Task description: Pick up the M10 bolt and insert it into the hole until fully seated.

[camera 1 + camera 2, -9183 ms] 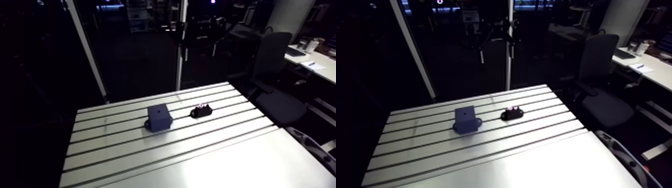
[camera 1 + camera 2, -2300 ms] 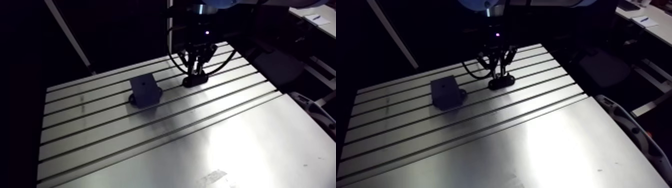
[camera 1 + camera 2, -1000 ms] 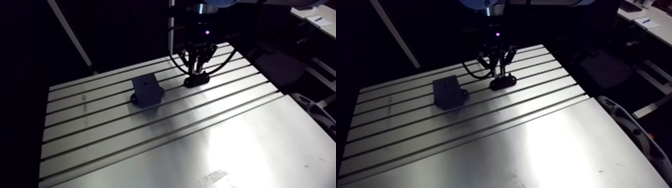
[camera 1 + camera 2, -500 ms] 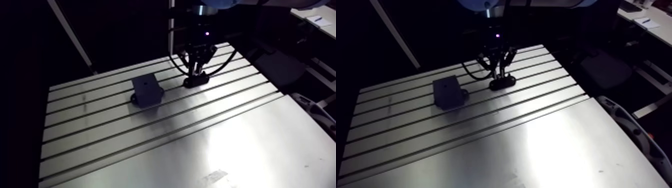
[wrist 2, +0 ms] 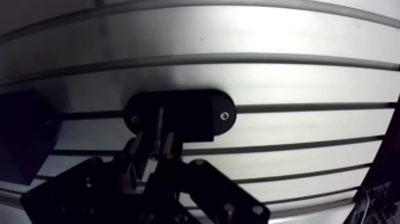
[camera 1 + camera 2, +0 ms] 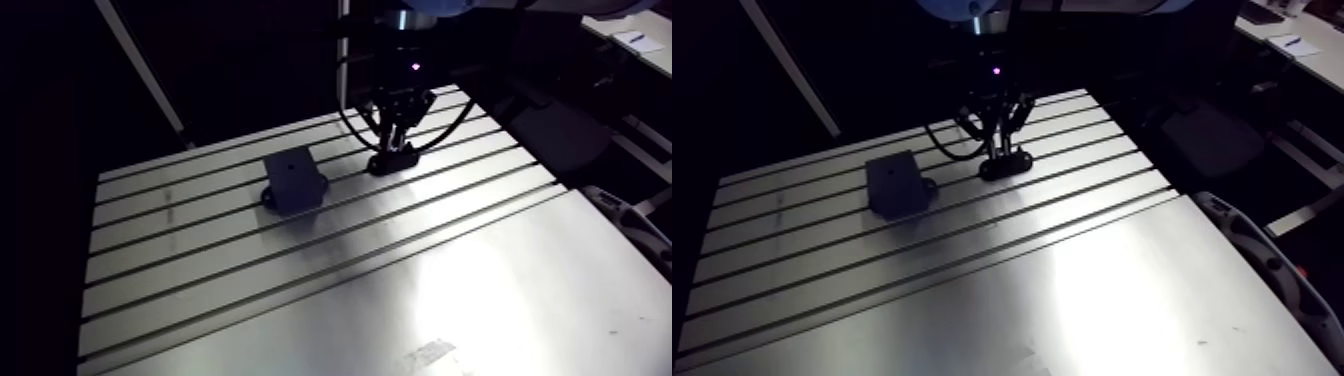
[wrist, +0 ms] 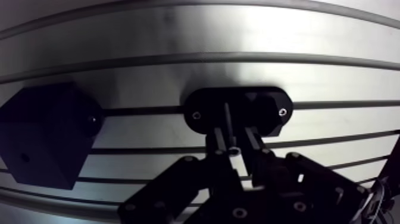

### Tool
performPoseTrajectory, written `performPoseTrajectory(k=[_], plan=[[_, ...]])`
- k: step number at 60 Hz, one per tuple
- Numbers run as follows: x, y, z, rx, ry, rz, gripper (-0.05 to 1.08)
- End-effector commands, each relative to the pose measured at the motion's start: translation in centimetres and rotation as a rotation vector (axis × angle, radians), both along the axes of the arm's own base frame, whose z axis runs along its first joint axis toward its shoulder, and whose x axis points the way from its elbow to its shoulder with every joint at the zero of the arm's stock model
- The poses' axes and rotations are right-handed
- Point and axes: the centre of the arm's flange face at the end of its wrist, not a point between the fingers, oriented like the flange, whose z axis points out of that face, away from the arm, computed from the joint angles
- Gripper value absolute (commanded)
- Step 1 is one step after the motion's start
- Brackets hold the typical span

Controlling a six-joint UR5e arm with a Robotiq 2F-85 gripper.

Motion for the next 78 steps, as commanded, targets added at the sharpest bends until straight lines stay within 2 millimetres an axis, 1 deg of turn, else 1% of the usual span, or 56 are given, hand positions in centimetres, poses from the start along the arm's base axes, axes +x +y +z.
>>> performPoseTrajectory(k=[1, 12, 19, 38, 42, 47, 49, 50, 51, 56, 57, 58, 59, 60, 61, 64, 65, 66, 67, 68, 69, 70, 71, 72, 74, 77, 78], plan=[[0.2, 0.0, 0.0, 0.001, -0.011, 0.001, 0.77], [0.0, -0.1, 0.6, 0.0, -0.007, 0.002, 0.82], [0.0, -0.3, 1.0, -0.001, -0.009, 0.005, 0.83], [-1.2, 0.2, 4.0, 0.016, 0.038, 0.005, 0.85], [-1.5, 0.3, 5.4, 0.017, 0.051, 0.001, 0.87], [-1.7, 0.3, 6.1, 0.019, 0.056, -0.009, 0.88], [-1.9, 0.3, 7.3, 0.023, 0.067, -0.016, 0.89], [-1.9, 0.3, 7.3, 0.023, 0.067, -0.016, 0.89], [-2.0, 0.2, 7.8, 0.023, 0.071, -0.015, 0.89], [-2.2, -0.1, 8.4, 0.019, 0.065, -0.009, 0.92], [-2.3, -0.2, 8.8, 0.018, 0.063, -0.008, 0.93], [-2.3, -0.2, 8.8, 0.018, 0.063, -0.008, 0.93], [-2.3, -0.3, 9.4, 0.017, 0.061, -0.007, 0.96], [-2.3, -0.3, 9.4, 0.017, 0.061, -0.007, 0.96], [-2.3, -0.4, 10.1, 0.016, 0.061, -0.011, 0.98], [-2.4, -0.5, 10.6, 0.016, 0.055, -0.016, 0.99], [-2.4, -0.5, 11.2, 0.015, 0.052, -0.016, 1.01], [-2.4, -0.5, 11.2, 0.015, 0.052, -0.016, 1.01], [-2.5, -0.5, 11.8, 0.012, 0.046, -0.017, 1.02], [-2.5, -0.5, 11.8, 0.012, 0.046, -0.017, 1.02], [-2.6, -0.5, 12.2, 0.007, 0.035, -0.017, 1.04], [-2.6, -0.5, 12.2, 0.007, 0.035, -0.017, 1.04], [-2.7, -0.5, 12.8, 0.006, 0.027, -0.016, 1.04], [-2.7, -0.5, 12.8, 0.006, 0.027, -0.016, 1.04], [-2.8, -0.5, 13.8, -0.002, 0.011, -0.014, 1.06], [-2.9, -0.7, 14.4, -0.003, 0.005, -0.011, 1.07], [-2.9, -0.9, 15.0, -0.005, -0.001, -0.008, 1.07]])
